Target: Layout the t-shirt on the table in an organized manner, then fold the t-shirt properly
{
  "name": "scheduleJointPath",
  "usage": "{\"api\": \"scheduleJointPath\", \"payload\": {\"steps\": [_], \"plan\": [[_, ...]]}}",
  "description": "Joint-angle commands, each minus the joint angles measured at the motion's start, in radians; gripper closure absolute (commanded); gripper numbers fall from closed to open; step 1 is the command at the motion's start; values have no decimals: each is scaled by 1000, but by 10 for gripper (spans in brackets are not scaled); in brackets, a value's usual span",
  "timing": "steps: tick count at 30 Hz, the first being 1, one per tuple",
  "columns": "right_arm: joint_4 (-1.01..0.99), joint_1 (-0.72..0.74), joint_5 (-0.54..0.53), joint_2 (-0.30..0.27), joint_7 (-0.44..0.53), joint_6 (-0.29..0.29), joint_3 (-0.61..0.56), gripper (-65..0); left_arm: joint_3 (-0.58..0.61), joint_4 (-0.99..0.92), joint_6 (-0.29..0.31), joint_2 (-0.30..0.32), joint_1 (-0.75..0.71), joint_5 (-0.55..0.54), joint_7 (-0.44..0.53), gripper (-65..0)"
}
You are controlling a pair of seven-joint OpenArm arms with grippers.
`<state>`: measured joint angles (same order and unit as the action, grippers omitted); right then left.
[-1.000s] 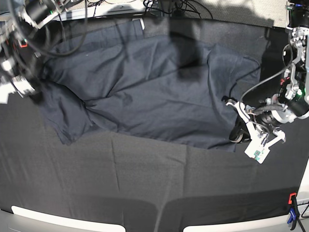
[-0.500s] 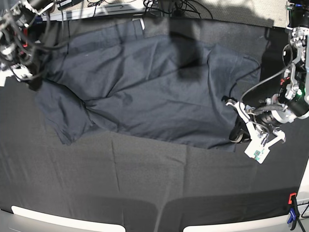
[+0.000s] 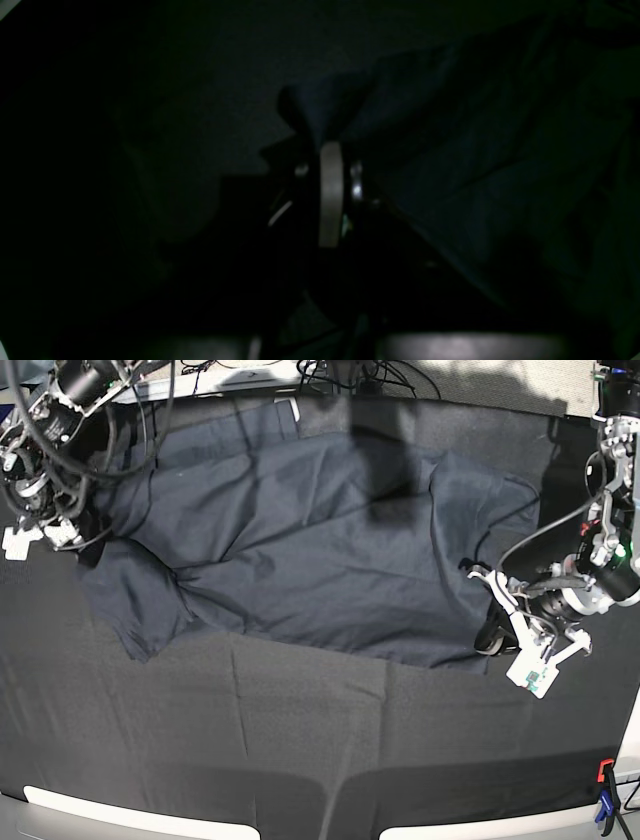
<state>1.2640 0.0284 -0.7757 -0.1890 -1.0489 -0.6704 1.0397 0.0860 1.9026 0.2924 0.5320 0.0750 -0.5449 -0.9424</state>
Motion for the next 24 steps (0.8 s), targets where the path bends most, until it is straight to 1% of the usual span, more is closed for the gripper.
{"api": "scheduleJointPath", "payload": {"steps": [1,12,16,20,24], "plan": [[15,16,-32,-19,11,-28,-8,-203,-7,17,-3,12,19,-5,26,0],[15,16,-40,-19,5,-28,-172,-203,-7,17,-3,12,19,-5,26,0],[15,16,-47,-19,8,-28,-196,-199,-7,17,-3,12,19,-5,26,0],[16,16,-46,-19,-3,-28,-196,-95,-7,17,-3,12,19,-5,26,0],[17,15,-46,-21,-57,-28,-195,-91,-7,17,-3,12,19,-5,23,0]]}}
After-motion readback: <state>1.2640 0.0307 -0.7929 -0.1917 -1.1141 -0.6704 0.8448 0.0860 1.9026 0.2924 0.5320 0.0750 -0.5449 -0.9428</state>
